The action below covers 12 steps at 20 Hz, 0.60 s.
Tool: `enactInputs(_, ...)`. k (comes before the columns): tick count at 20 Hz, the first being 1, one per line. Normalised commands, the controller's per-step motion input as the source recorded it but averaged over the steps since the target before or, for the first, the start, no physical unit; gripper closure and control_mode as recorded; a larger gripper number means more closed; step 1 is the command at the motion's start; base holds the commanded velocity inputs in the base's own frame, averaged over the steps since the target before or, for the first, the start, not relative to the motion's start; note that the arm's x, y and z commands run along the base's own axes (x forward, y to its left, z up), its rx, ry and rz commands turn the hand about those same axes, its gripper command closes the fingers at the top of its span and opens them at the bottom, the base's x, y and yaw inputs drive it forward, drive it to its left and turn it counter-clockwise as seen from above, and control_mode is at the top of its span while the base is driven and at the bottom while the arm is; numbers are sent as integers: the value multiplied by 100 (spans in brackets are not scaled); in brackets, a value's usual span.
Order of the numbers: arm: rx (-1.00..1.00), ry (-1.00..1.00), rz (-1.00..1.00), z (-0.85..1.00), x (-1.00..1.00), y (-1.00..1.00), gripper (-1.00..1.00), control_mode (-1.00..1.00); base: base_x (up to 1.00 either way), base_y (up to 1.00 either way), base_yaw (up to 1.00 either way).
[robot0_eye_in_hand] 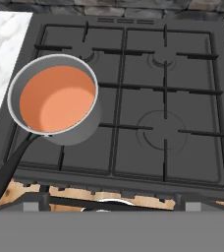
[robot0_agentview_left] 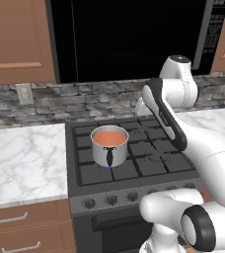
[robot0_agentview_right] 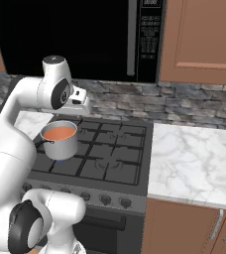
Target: Wait until the marinara sauce is simmered to a deep red color and then turn off the stove.
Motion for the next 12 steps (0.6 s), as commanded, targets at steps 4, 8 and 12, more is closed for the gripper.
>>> enactInputs(4, 0, 0, 0, 0, 0, 0, -100, -100, 0, 0, 0)
enactInputs(8, 0, 0, 0, 0, 0, 0, -100, -100, 0, 0, 0)
enactInputs(12, 0, 0, 0, 0, 0, 0, -100, -100, 0, 0, 0)
